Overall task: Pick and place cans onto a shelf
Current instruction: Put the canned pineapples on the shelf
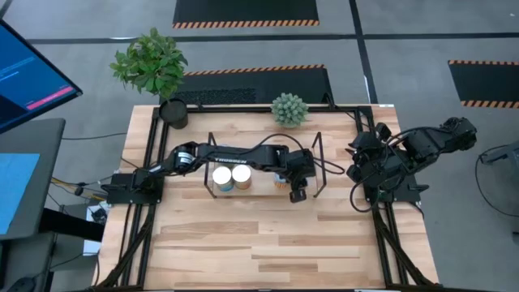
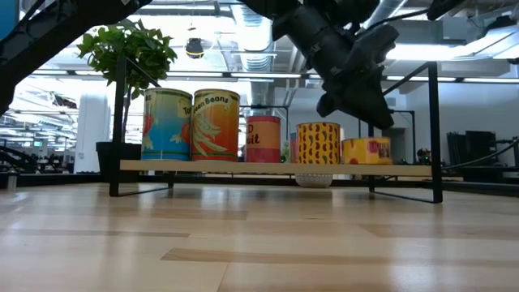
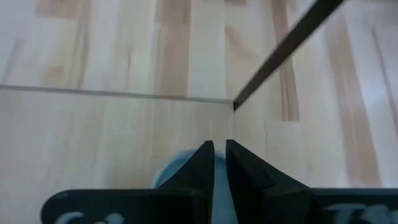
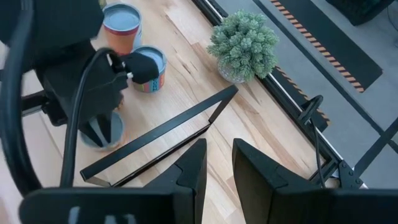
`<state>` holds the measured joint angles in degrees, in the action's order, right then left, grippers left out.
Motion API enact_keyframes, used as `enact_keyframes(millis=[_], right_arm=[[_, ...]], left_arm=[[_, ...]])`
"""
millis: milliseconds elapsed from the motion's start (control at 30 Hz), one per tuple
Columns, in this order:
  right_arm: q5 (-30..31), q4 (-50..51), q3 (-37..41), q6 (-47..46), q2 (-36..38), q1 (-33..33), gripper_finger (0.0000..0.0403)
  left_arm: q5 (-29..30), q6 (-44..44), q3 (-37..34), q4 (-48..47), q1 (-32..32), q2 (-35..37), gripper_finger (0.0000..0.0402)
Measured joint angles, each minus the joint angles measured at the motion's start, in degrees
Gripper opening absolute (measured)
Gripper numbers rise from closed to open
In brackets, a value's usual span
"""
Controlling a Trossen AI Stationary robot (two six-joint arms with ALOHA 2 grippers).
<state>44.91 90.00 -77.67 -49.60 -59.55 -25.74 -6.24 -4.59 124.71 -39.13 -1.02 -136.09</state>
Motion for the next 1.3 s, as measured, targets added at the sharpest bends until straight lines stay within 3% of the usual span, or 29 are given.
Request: enact_keyframes(millis=[267,433,567,667,867,1133,1300], right_arm=[[-0.07,0.01,0.00,-0.02,0.00,-0.15,0.0101],[-0.09,0.00,0.00,0.13,-0.02,-0.13,0.0101],[-0.04,0.02,0.00,0.35,-0.01,-0.11,0.0101],[-0.04,0.02,0.00,0.34,-0.01,-0.11,0.0101],[-0.23,-0.28,0.00,-1.40,-0.04,-0.11,0.0101],[-0.46,-0.58,0.00,-2.52,-0.48,-0.11,0.0101],[-0.46,-0.50,0.00,-2.60,-0.44,-0.11,0.0101]], left_arm=[[-3.25,-0.47,6.16,-3.74,0.97,0.00,0.0028],[-4.04,4.53,8.58,-14.41,3.71,0.06,0.0028],[-5.59,9.67,8.30,-15.66,4.39,0.06,0.0028],[-3.67,17.75,7.80,-18.96,4.41,0.01,0.0028],[1.88,25.01,7.40,-27.00,6.06,-0.05,0.0028],[10.41,30.07,7.27,-23.08,7.52,-1.71,0.0028],[11.33,31.63,7.14,-23.70,7.31,-1.97,0.0021]])
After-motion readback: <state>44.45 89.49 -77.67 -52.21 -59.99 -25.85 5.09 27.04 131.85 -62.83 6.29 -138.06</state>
